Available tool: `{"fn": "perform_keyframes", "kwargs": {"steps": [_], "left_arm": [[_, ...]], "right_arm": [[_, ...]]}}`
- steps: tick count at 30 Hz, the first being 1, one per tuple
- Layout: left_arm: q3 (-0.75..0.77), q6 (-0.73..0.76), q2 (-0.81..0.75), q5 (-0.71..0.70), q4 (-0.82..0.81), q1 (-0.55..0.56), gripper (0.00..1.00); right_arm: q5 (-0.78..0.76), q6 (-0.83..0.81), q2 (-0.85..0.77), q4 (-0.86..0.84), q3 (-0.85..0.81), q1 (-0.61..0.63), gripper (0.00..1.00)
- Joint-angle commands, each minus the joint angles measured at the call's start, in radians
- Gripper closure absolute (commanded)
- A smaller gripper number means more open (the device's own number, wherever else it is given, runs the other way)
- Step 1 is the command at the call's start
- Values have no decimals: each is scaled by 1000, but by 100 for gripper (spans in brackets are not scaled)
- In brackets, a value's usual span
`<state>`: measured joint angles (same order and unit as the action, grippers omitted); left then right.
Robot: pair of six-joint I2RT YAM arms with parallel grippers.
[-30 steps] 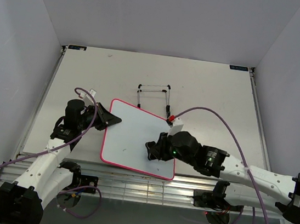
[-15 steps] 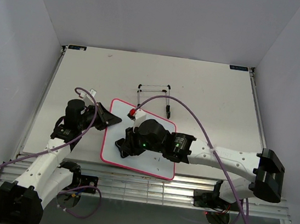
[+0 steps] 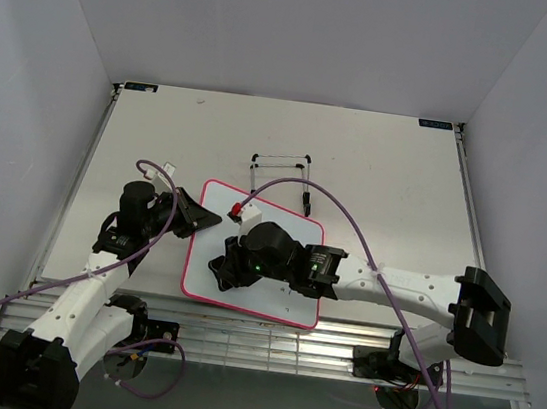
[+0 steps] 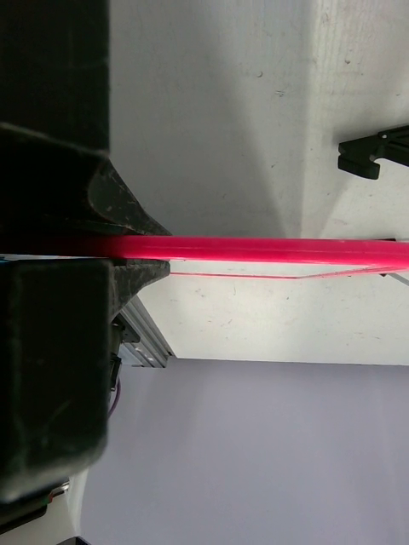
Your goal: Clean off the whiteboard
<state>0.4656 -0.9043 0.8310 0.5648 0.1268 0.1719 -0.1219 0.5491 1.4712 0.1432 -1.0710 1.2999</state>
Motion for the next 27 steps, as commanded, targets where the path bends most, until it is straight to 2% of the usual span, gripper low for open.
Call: {"fn": "perform_keyframes", "kwargs": {"steps": [1,9,16,27], "left_arm": [[19,16,-20,1,-72,6,100],[21,18,-13,1,-73,6,100],[18,12,-13,1,-79,6,100],[8,2,-23,-2,-88,6,100]], "right_arm": [[-78,5,38,65,89,-25,92],[-157,46,-14,197,192,-93,92],[-141,80,-100,252,338,-162,92],[-32,172,-340,177,650,-238,92]]}}
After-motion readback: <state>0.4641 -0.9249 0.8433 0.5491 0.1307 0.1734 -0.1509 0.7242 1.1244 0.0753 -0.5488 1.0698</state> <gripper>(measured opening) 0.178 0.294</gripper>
